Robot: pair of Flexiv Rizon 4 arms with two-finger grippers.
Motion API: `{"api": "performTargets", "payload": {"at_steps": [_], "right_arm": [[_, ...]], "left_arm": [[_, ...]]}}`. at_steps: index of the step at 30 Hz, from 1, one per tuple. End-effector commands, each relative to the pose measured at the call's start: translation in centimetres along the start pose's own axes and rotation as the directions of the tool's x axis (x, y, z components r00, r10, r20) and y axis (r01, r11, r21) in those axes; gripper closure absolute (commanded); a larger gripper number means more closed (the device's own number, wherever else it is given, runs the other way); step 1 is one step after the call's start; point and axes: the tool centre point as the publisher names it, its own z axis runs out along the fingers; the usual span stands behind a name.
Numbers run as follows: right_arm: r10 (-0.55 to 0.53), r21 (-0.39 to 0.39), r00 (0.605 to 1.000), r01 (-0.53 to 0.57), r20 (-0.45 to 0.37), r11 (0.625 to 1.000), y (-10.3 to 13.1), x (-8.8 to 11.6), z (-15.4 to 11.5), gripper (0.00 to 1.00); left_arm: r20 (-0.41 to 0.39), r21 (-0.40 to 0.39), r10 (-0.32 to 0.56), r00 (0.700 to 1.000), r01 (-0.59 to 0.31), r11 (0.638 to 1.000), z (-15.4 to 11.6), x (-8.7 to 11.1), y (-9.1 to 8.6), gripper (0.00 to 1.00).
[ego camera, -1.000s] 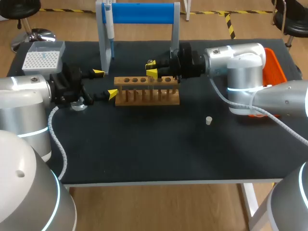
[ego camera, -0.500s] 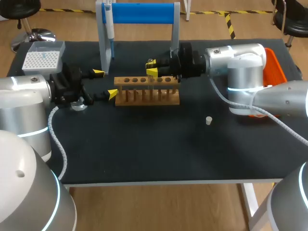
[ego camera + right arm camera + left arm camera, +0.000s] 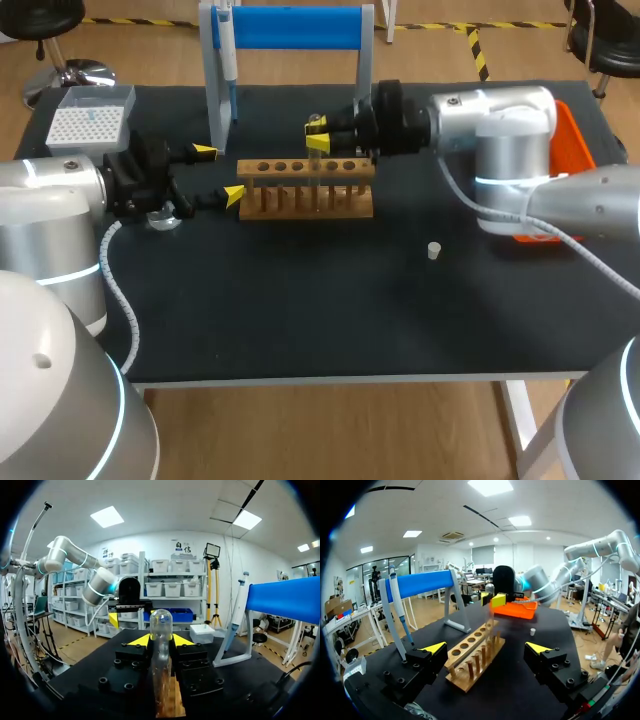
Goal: Invert the test tube, pick up the pipette, mount the tip to pipette, aspirate from beaker and dispense into the tube, eject the tip, return the pipette, and cap with the stopper.
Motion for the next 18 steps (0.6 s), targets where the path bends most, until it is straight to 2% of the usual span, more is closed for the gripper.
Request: {"api": "performTargets", "payload": {"at_steps": [1, 18], "right_arm": [[-0.002, 0.006, 1.000, 0.002, 0.008, 1.000, 0.7, 0.2, -0.1, 1.00], [-0.017, 0.004, 1.000, 0.017, 0.016, 1.000, 2.2, 0.1, 0.1, 1.00]], "left_arm": [[0.004, 0.003, 0.001, 1.000, -0.001, 1.000, 0.0, 0.1, 0.1, 0.00], [0.004, 0.003, 0.001, 1.000, -0.001, 1.000, 0.0, 0.1, 0.1, 0.00]]}}
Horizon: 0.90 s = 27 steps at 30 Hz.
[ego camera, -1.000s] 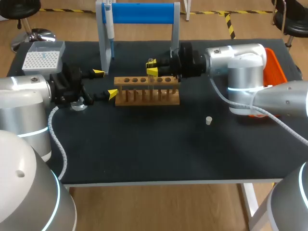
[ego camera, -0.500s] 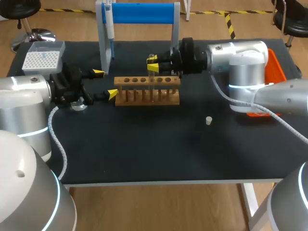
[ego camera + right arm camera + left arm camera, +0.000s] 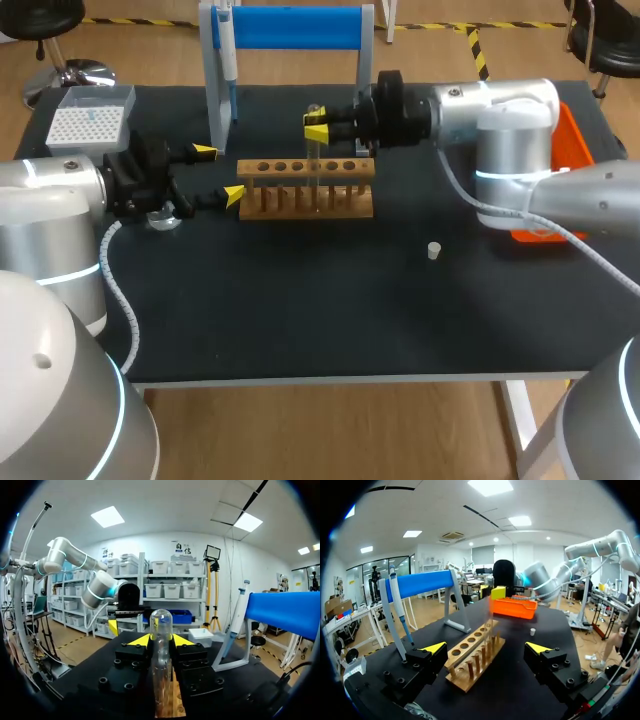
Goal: Invert the test tube, pick up the pipette, mount the tip to pipette, aspirate from beaker and dispense into the tube, eject the tip, return the pipette, and cap with the stopper.
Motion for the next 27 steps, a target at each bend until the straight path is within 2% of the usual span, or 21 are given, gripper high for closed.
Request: {"api": "performTargets", "payload": {"at_steps": [1, 27], "right_arm": [[-0.001, 0.007, 1.000, 0.001, 0.008, 1.000, 0.6, 0.2, 0.0, 1.00], [-0.015, -0.014, 1.000, 0.015, 0.016, 1.000, 3.0, 0.3, -0.1, 1.00]], "left_arm": [[0.004, 0.003, 0.001, 1.000, -0.001, 1.000, 0.0, 0.1, 0.1, 0.00], [0.004, 0.003, 0.001, 1.000, -0.001, 1.000, 0.0, 0.1, 0.1, 0.00]]}}
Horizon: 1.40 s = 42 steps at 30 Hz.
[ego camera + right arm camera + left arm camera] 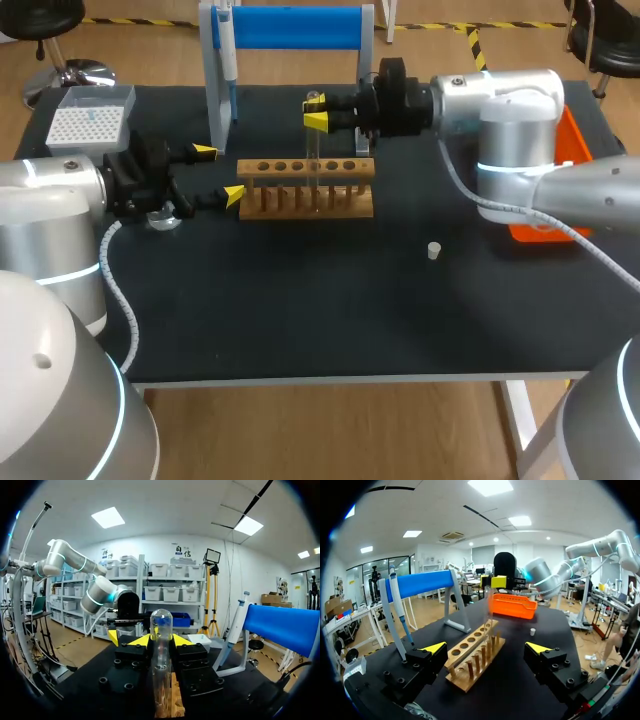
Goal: Invert the test tube, pick up the pipette, mount the tip to pipette, aspirate from beaker and dispense into the tube, eject the tip, return the pipette, and cap with the stopper.
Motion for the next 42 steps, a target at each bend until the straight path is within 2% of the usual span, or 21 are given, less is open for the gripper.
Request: {"api": "performTargets", "payload": {"at_steps": [1, 13, 20, 42], "right_arm": [[0.000, 0.002, 1.000, 0.000, 0.007, 1.000, 0.5, 0.2, -0.2, 1.00], [0.017, 0.023, 0.999, -0.018, 0.027, 1.000, 1.9, 0.9, -0.8, 1.00], [0.037, 0.063, 0.998, -0.040, 0.048, 0.997, 3.4, 2.2, -1.9, 1.00], [0.037, 0.063, 0.998, -0.040, 0.048, 0.997, 3.4, 2.2, -1.9, 1.00]], "left_arm": [[0.005, 0.003, 0.001, 1.000, -0.001, 1.000, 0.0, 0.1, 0.1, 0.00], [0.005, 0.003, 0.001, 1.000, -0.001, 1.000, 0.0, 0.1, 0.1, 0.00], [0.005, 0.003, 0.001, 1.000, -0.001, 1.000, 0.0, 0.1, 0.1, 0.00], [0.005, 0.003, 0.001, 1.000, -0.001, 1.000, 0.0, 0.1, 0.1, 0.00]]}}
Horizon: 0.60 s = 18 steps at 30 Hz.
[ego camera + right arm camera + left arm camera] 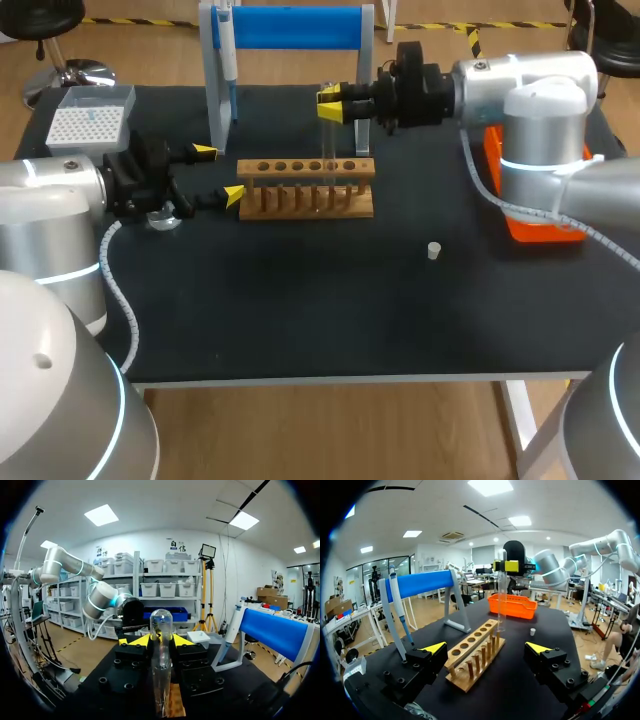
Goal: Invert the test tube, pick up the pipette, mount the tip to pipette, aspirate from beaker and dispense into the tube, eject the tip, return the pipette, and cap with the stopper.
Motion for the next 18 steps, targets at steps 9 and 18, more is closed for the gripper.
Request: {"api": "performTargets", "payload": {"at_steps": [9, 18], "right_arm": [[0.384, -0.058, 0.923, -0.383, 0.007, 0.922, 0.8, 0.1, -1.5, 1.00], [0.716, -0.029, 0.698, -0.716, -0.020, 0.698, -0.2, 0.1, -1.9, 1.00]], "left_arm": [[0.005, 0.002, 0.001, 1.000, -0.001, 1.000, 0.0, 0.1, 0.0, 0.00], [0.005, 0.002, 0.001, 1.000, -0.001, 1.000, 0.0, 0.1, 0.0, 0.00]]}}
